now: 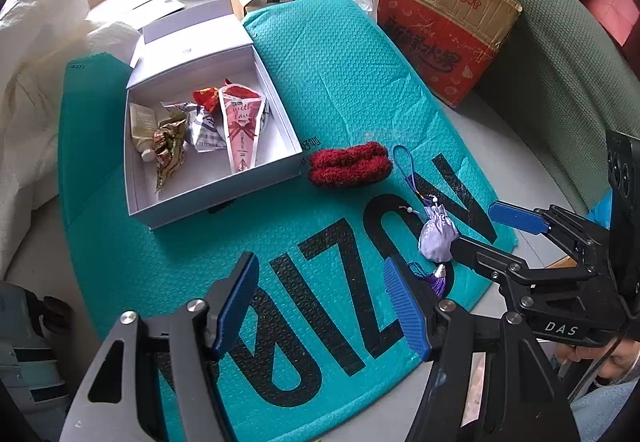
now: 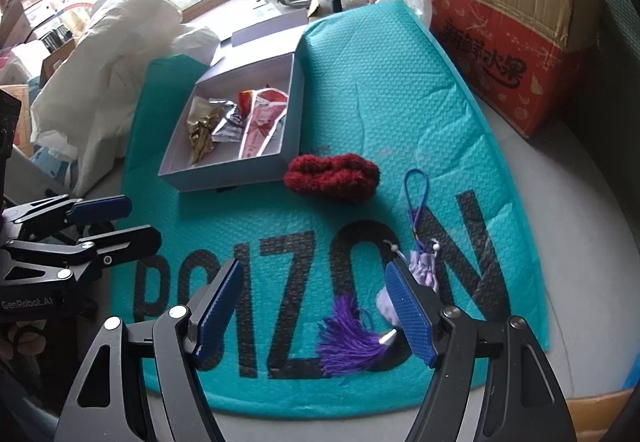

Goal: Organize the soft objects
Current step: 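Move both tools back toward the red scrunchie and lavender pouch on the mat, then grasp the lavender pouch with right tool while left tool grasps the red scrunchie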

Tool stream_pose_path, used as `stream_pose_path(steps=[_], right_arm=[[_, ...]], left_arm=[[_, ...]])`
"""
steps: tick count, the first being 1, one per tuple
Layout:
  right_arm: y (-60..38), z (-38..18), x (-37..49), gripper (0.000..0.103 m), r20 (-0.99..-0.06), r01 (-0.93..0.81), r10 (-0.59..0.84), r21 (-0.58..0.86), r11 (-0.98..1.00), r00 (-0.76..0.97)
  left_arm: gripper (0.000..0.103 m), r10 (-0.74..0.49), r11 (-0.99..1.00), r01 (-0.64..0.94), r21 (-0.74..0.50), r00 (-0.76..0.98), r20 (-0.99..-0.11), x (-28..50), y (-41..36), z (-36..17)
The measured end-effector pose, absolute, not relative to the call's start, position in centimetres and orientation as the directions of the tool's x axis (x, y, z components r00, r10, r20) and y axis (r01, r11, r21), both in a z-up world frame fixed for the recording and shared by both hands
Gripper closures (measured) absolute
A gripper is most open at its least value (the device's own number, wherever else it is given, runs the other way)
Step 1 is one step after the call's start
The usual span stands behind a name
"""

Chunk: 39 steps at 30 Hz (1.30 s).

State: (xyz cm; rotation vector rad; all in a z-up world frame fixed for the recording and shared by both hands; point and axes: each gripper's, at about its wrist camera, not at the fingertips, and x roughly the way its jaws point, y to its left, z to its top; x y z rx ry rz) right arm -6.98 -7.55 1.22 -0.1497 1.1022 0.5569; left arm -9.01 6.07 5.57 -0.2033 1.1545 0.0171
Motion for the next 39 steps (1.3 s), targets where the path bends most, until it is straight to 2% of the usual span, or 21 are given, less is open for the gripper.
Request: stream_pose_path(steps=[10,18,31,33,35,38,39], right_arm=[[-9.7,-2.4,-5.6,0.029,-0.903,-0.423,0.264,0.104,0.900,0.339],[-11.7,-5.7,-3.9,0.029,-0.930,-0.349,0.226,0.117,0.930,0.290],[-12.2,-10.7,-2.2,0.029,-0.960,-0.336,0.142,0.055,0.940,0.240],[-12.2,-11.2,-2.1,0.032,-0.964,-0.341,0.130,0.045,0.939,0.232],[-11.9,-11.2,-2.1,0.046,-0.961,-0.358,0.130,0.035,0.933,0.246],[-11.5,-10.9,-1.9,0.059,-0.956,-0.373,0.150,0.047,0.927,0.252],[-11.6,-10.6,-1.8,0.061,-0.953,-0.368,0.166,0.064,0.928,0.252]], left_arm=[[0.038,-0.103,0.983,-0.109,-0.148,0.337,-0.936,-7.2,5.0,2.5],[0.038,-0.112,0.982,-0.115,-0.153,0.303,-0.946,-5.8,4.1,0.4],[0.038,-0.101,0.986,-0.099,-0.136,0.296,-0.950,-3.3,3.2,-1.0],[0.038,-0.096,0.987,-0.093,-0.130,0.304,-0.948,-2.8,3.0,-0.9],[0.038,-0.093,0.988,-0.086,-0.126,0.312,-0.946,-2.3,3.0,-0.7],[0.038,-0.095,0.988,-0.083,-0.128,0.323,-0.942,-1.5,2.8,-0.6],[0.038,-0.095,0.988,-0.081,-0.128,0.328,-0.940,-1.2,2.8,-0.5]])
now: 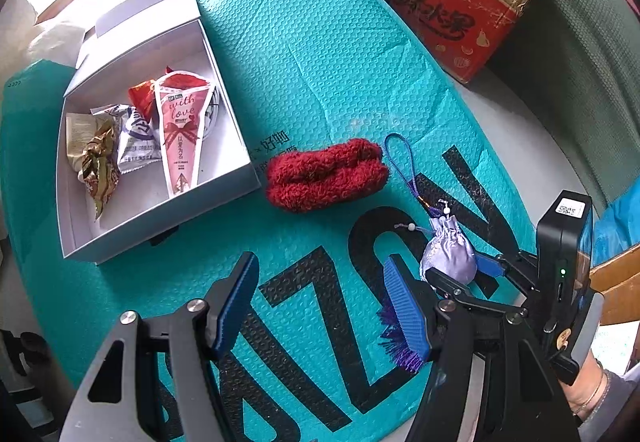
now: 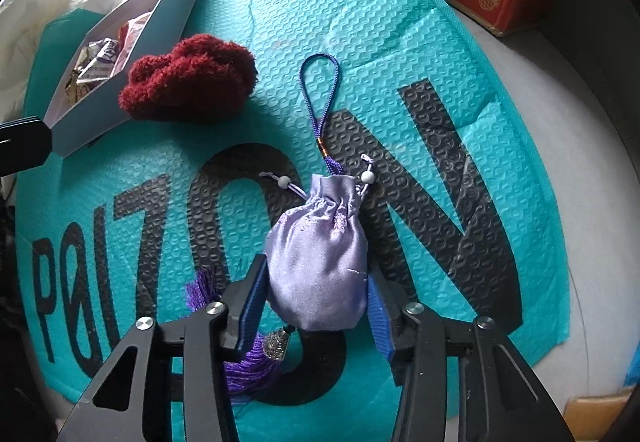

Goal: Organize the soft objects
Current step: 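Grasp the lavender pouch with right tool while left tool grasps the red scrunchie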

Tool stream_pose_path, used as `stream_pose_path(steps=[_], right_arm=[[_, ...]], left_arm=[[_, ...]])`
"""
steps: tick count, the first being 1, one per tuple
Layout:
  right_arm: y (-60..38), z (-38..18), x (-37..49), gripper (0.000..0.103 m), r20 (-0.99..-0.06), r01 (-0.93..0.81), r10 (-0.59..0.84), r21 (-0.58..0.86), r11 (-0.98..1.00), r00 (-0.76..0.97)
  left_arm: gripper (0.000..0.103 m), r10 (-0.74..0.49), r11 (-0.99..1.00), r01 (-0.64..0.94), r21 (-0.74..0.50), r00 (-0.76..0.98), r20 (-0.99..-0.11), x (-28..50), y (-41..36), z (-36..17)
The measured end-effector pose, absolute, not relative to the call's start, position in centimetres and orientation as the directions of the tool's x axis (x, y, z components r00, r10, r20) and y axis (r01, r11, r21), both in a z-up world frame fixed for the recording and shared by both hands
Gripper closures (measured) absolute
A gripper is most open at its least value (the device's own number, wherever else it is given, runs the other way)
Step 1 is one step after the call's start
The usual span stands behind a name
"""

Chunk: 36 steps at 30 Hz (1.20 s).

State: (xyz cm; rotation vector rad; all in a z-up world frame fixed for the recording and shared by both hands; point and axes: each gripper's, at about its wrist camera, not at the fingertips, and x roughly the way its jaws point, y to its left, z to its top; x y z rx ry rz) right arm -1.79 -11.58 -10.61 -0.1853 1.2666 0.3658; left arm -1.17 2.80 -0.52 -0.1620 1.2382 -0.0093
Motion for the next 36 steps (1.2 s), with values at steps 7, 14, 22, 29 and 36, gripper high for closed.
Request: stream_pose_path(steps=[7,14,22,29,36], right_arm=[[-12.8,-6.8,-0.1,0.062,-0.912,-0.322,0.239,0.127,0.938,0.335],[-13.0,-3.2,1.7,0.062,-0.875,-0.332,0.257,0.119,0.936,0.410],[-11.5,-2.0,3.9,0.062,-0.858,-0.378,0.248,0.068,0.923,0.451],[-11.4,-2.7,5.1,0.062,-0.862,-0.368,0.236,0.062,0.928,0.449],[-11.3,-3.5,5.4,0.062,-0.872,-0.366,0.231,0.064,0.928,0.432]], left_arm=[[0.038,-0.103,0.986,-0.087,-0.142,0.349,-0.931,0.6,2.7,-0.8],[0.038,-0.121,0.981,-0.097,-0.166,0.357,-0.926,2.3,2.9,-1.3],[0.038,-0.116,0.979,-0.114,-0.167,0.360,-0.926,5.3,2.6,-2.9],[0.038,-0.097,0.978,-0.147,-0.147,0.302,-0.948,7.5,2.5,-5.9],[0.025,-0.062,0.983,-0.149,-0.103,0.261,-0.963,9.0,1.9,-8.1]])
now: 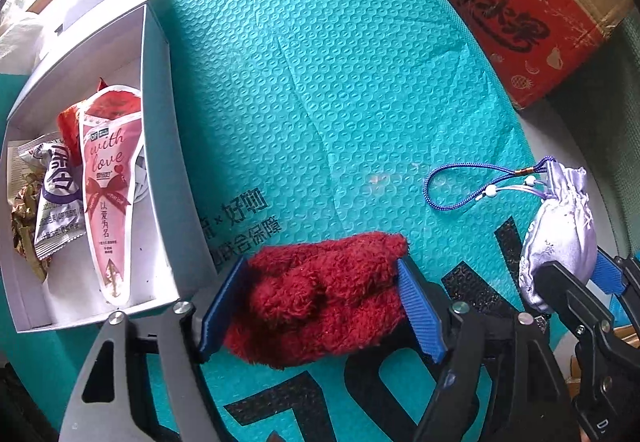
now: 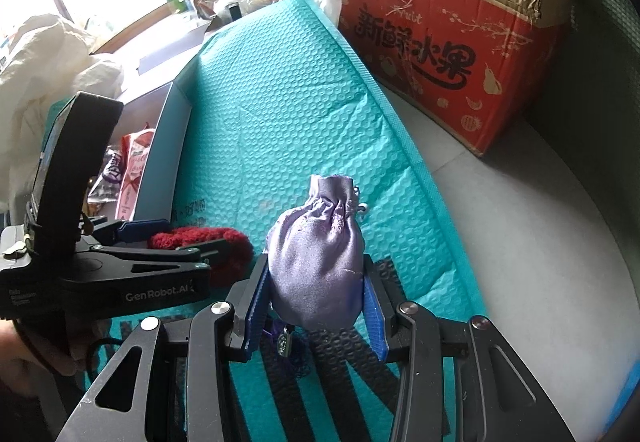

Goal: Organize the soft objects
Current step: 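Grasp the lavender pouch with right tool while left tool grasps the red scrunchie, then lift the red scrunchie with left tool while right tool lifts the lavender pouch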

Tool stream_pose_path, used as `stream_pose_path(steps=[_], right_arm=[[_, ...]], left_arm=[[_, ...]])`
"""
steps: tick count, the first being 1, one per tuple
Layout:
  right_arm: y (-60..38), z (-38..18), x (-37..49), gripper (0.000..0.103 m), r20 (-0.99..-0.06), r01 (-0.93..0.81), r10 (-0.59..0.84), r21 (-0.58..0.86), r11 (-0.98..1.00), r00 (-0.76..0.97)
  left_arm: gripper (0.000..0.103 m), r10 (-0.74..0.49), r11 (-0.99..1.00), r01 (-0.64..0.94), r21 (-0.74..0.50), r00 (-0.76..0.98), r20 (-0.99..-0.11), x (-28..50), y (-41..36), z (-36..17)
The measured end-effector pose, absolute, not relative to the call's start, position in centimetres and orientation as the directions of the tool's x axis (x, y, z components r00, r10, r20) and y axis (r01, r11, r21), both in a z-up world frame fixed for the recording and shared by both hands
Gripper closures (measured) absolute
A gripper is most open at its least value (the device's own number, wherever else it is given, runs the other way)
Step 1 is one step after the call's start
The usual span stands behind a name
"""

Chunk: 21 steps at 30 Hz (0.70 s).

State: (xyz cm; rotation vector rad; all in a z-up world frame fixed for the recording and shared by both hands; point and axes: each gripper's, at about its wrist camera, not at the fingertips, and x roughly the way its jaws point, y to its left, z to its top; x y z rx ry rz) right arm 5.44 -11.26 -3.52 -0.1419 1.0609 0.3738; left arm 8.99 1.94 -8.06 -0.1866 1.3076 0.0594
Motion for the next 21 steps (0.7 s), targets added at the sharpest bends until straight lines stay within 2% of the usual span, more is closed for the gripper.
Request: stream_pose_path(steps=[7,11,13,15,18,21], right_arm=[[-11.1,-4.1,5.4,0.062,-0.878,-0.366,0.227,0.065,0.928,0.420],[-11.1,-4.2,5.4,0.062,-0.879,-0.362,0.226,0.066,0.930,0.420],[-11.1,-4.1,5.3,0.062,-0.879,-0.359,0.228,0.070,0.931,0.419],[-11.1,-4.0,5.3,0.062,-0.877,-0.359,0.233,0.075,0.930,0.420],[-11.1,-3.9,5.2,0.062,-0.876,-0.360,0.238,0.080,0.929,0.420],[-11.1,-3.7,4.9,0.062,-0.873,-0.363,0.244,0.084,0.928,0.422]], left_arm=[[0.018,-0.044,0.987,-0.140,-0.078,0.229,-0.972,9.1,1.4,-9.6],[0.019,-0.114,0.963,-0.220,-0.154,0.184,-0.976,9.0,2.6,-11.1],[0.029,-0.130,0.957,-0.233,-0.173,0.188,-0.973,8.6,2.9,-11.2],[0.045,-0.140,0.962,-0.205,-0.181,0.199,-0.970,8.2,2.8,-10.9],[0.060,-0.146,0.966,-0.179,-0.185,0.211,-0.966,7.3,2.3,-10.5],[0.069,-0.158,0.966,-0.165,-0.197,0.225,-0.962,6.2,2.2,-9.8]])
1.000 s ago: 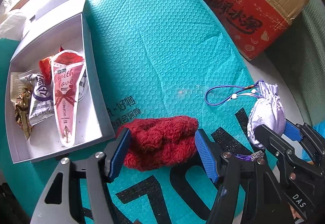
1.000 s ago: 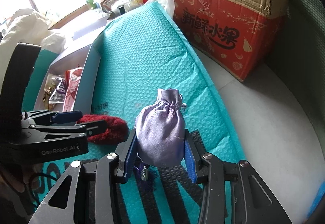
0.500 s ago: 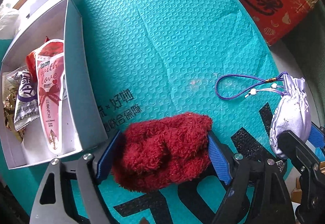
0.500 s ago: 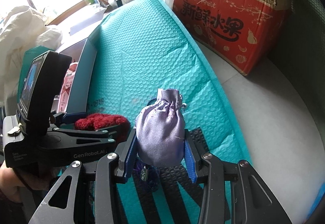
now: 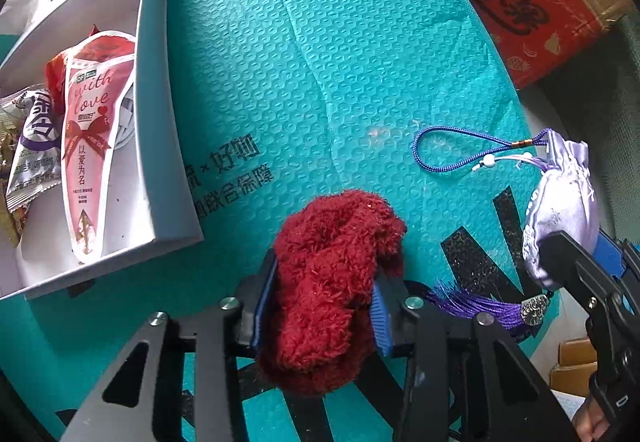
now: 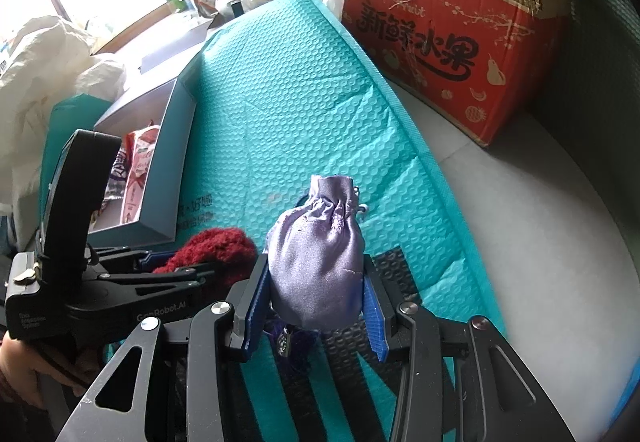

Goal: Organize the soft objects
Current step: 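Lift the red scrunchie with left tool while right tool lifts the lavender pouch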

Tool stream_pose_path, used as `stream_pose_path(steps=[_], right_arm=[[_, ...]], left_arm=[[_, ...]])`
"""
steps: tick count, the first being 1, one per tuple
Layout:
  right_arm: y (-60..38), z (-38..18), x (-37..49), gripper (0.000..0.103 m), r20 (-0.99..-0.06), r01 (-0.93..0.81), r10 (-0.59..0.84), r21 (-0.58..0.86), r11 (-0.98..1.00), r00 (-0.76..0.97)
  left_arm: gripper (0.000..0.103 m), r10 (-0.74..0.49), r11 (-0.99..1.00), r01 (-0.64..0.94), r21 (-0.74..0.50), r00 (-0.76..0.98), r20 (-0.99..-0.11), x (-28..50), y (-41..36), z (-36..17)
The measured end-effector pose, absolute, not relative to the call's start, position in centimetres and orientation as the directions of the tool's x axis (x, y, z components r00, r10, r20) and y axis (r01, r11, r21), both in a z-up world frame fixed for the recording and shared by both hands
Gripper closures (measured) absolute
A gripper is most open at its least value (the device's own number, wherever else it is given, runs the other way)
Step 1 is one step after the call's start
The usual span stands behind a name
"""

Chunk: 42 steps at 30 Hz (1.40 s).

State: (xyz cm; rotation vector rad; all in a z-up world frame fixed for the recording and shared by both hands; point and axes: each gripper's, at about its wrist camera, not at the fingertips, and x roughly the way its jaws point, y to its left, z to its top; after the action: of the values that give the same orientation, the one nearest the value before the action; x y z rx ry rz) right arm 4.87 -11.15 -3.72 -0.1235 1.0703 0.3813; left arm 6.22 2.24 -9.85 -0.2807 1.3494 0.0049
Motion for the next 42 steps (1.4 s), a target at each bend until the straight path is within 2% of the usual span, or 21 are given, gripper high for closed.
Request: stream_pose_path(steps=[5,15,28,42], right_arm=[[-11.1,-3.2,4.2,0.062,-0.868,-0.370,0.257,0.092,0.925,0.426],[-10.8,-1.9,2.8,0.062,-0.860,-0.389,0.275,0.098,0.916,0.430],[-7.9,-0.4,-0.2,0.062,-0.847,-0.471,0.343,0.127,0.873,0.407],[-4.0,0.5,-4.6,0.062,-0.847,-0.590,0.411,0.150,0.794,0.338]], left_arm=[[0.075,-0.171,0.970,-0.131,-0.205,0.233,-0.957,3.8,2.3,-8.8],[0.075,-0.191,0.964,-0.128,-0.233,0.275,-0.942,0.3,4.3,-6.1],[0.075,-0.135,0.970,-0.141,-0.197,0.361,-0.923,-3.0,6.3,-1.2],[0.075,-0.106,0.957,-0.209,-0.203,0.400,-0.910,-8.8,8.9,1.4]])
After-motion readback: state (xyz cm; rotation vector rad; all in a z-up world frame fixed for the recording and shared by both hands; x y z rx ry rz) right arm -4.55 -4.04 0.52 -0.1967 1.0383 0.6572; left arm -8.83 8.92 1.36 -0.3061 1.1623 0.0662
